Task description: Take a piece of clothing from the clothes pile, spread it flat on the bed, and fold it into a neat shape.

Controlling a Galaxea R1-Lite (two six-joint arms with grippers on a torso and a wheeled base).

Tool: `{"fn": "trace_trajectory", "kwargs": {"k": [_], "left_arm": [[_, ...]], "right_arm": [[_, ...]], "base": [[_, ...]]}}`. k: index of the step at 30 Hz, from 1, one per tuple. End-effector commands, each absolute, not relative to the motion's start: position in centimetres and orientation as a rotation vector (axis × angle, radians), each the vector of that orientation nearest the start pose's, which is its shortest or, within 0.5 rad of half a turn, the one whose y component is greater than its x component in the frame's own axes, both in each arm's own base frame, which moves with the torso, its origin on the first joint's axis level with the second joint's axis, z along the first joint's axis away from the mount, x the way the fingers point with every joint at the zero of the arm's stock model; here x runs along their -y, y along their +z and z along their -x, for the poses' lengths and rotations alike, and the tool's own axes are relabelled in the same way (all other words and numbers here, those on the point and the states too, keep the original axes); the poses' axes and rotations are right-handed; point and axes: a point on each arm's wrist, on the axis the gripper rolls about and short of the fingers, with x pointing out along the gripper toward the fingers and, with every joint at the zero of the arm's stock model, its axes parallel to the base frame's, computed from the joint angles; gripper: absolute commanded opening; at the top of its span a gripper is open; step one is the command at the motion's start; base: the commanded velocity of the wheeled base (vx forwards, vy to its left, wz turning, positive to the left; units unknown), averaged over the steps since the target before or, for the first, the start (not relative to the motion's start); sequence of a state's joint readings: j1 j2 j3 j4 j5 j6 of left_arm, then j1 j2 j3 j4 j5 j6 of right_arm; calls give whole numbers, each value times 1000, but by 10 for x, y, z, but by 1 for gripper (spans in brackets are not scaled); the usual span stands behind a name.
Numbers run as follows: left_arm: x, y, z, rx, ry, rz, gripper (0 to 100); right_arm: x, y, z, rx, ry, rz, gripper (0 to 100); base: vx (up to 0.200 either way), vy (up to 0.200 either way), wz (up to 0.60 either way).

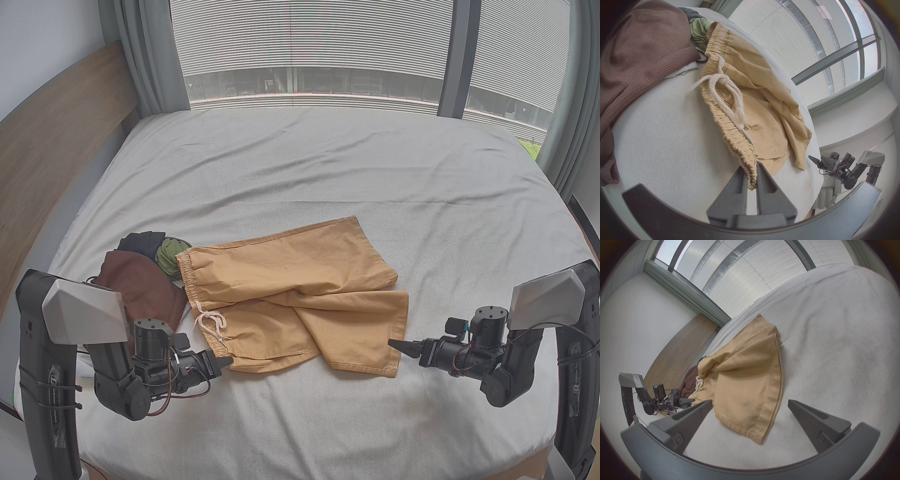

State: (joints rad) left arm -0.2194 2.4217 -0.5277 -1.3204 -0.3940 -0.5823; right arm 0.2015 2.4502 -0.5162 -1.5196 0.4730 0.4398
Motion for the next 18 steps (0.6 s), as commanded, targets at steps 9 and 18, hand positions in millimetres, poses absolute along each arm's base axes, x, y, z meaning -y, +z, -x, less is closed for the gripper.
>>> {"fn": "trace_trajectory", "kwargs": {"k": [9,18], "left_arm": [[80,-47,-317,-739,-411,599,0],[79,-47,-317,-740,-409,600,0]], "right_arm": [[-86,-58,-309,-701,562,-477,100],[-97,-70,-306,-747,570,-514,100]], "base": [[0,0,0],[0,0,0]]}}
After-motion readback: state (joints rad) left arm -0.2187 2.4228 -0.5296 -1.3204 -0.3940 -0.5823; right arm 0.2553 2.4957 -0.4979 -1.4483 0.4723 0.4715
